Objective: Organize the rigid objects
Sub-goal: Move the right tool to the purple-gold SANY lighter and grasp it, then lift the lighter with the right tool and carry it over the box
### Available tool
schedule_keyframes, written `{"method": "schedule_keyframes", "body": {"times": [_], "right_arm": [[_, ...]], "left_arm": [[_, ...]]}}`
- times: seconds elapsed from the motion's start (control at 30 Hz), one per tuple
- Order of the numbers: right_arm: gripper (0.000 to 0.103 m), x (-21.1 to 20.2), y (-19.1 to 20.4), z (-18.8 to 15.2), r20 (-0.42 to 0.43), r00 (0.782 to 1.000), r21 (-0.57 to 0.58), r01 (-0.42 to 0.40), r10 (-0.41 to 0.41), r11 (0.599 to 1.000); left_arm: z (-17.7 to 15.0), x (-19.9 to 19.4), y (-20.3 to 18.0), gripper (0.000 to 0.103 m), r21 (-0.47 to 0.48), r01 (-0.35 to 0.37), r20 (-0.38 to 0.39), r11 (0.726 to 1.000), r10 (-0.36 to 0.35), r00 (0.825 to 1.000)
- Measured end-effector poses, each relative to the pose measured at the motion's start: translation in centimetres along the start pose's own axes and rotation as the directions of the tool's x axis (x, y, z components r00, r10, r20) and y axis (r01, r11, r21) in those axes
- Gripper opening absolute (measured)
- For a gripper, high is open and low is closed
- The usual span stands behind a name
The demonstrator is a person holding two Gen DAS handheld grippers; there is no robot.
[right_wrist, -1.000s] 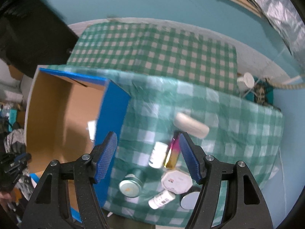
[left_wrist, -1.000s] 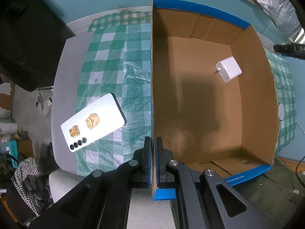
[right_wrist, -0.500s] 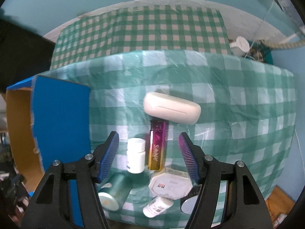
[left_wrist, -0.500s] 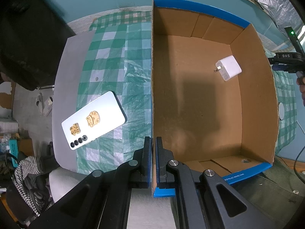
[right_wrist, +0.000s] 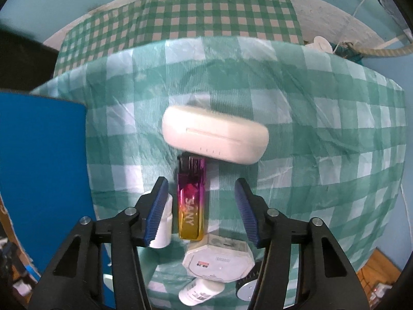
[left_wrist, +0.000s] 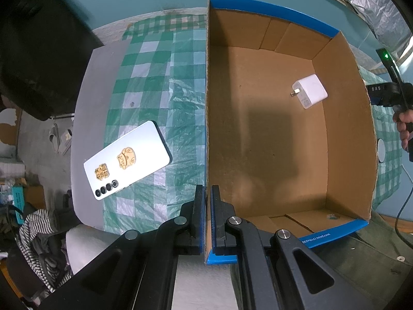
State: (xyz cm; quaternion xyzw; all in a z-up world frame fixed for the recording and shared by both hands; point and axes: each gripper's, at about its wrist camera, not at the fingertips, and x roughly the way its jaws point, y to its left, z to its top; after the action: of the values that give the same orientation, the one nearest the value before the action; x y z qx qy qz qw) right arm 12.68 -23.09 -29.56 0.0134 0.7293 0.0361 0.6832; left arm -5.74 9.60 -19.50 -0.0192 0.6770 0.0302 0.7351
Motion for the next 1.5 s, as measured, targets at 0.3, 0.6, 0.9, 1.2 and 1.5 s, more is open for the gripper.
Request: {"method": "schedule_keyframes", "body": {"times": [0.3, 0.6, 0.9, 1.2, 1.5], "right_arm": [[0.036, 0.5, 0.7, -1.2, 0.005, 1.0, -0.034, 0.029, -0.028, 0.999], [0.022, 0.7, 2.8, -2.0, 0.033, 0.996, -0.103, 0.087, -0.084, 0.991], [0.022, -0.1, 1.5, -2.1, 0.03, 0.999, -0.111, 0.025, -0.021, 0.993], [0.022, -1.8, 1.4, -2.4, 0.048, 0.999, -0.145, 0.012, -0.005, 0.989], [0.022, -4.6, 2.7, -2.9, 0.077, 0.997, -0.181, -0.002, 0.016, 0.984]], "left_arm": [[0.0, 0.1, 0.0, 0.003, 0.003, -0.001, -0.001, 1.0, 0.001, 1.0], [-0.1, 0.1, 0.0, 0.004, 0.002, 0.003, -0.003, 1.0, -0.003, 1.0], [-0.1, 0.2, 0.0, 0.004, 0.009, 0.007, -0.008, 1.0, -0.007, 1.0], [0.0, 0.2, -0.1, 0.004, 0.017, 0.006, -0.011, 1.0, -0.005, 1.0], [0.0, 0.2, -0.1, 0.004, 0.021, 0.002, -0.012, 1.0, -0.002, 1.0]]}}
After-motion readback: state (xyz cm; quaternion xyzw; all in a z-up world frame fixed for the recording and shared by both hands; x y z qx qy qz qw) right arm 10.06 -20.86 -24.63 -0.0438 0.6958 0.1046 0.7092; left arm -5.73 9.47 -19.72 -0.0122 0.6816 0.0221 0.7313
